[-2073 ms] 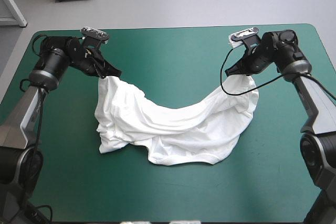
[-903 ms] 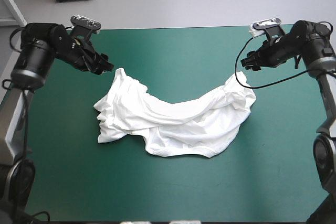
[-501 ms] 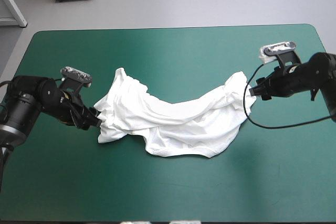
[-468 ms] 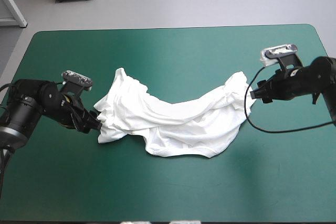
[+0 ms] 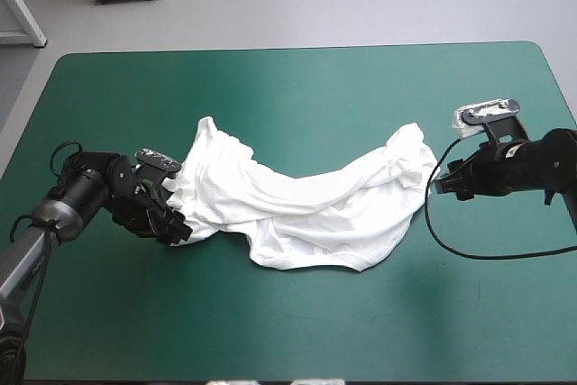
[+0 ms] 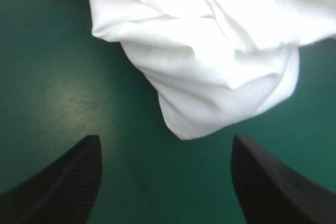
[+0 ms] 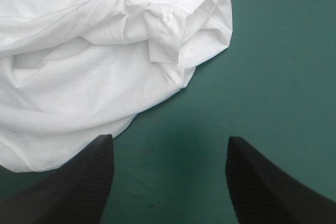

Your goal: Fold the cloth

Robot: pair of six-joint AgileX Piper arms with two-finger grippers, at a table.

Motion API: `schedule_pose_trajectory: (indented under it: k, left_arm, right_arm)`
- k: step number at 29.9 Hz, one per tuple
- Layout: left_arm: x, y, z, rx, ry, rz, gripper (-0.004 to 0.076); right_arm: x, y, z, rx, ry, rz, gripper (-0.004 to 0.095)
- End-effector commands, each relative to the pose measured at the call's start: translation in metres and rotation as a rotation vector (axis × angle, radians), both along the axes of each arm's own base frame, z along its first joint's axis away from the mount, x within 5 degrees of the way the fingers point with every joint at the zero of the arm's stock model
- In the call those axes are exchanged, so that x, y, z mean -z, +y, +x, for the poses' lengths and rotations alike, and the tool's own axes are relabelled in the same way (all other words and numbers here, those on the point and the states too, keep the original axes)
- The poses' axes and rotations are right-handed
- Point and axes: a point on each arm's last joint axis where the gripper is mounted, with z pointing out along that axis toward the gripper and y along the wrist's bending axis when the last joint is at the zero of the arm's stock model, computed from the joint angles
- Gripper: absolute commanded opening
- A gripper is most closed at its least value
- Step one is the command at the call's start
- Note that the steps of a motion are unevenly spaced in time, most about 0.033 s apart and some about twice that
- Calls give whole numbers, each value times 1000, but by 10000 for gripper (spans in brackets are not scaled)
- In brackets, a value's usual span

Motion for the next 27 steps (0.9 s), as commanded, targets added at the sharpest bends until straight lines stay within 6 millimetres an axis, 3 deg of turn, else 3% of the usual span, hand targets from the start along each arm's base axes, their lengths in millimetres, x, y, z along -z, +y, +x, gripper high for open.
schedule_pose_trajectory:
  k: [1, 6, 12, 18, 23, 27]
  left_arm:
    - [-3, -4, 7, 6, -23, -26, 508]
    - [10, -10, 14, 18, 15, -62, 494]
    - [24, -12, 22, 8, 49, -69, 398]
    - [38, -14, 27, -4, 92, -80, 207]
    - [49, -15, 31, -8, 123, -77, -12]
    - [50, -16, 31, 6, 131, -86, -9]
  right_arm:
    - [-15, -1, -2, 14, -86, 4, 577]
    - [-12, -1, 1, 15, -77, 5, 577]
    - [1, 11, 9, -53, -18, -78, 577]
    - [29, 31, 29, -145, 73, -153, 577]
    - [53, 36, 47, -146, 146, -161, 577]
    - [67, 36, 59, -131, 176, -178, 577]
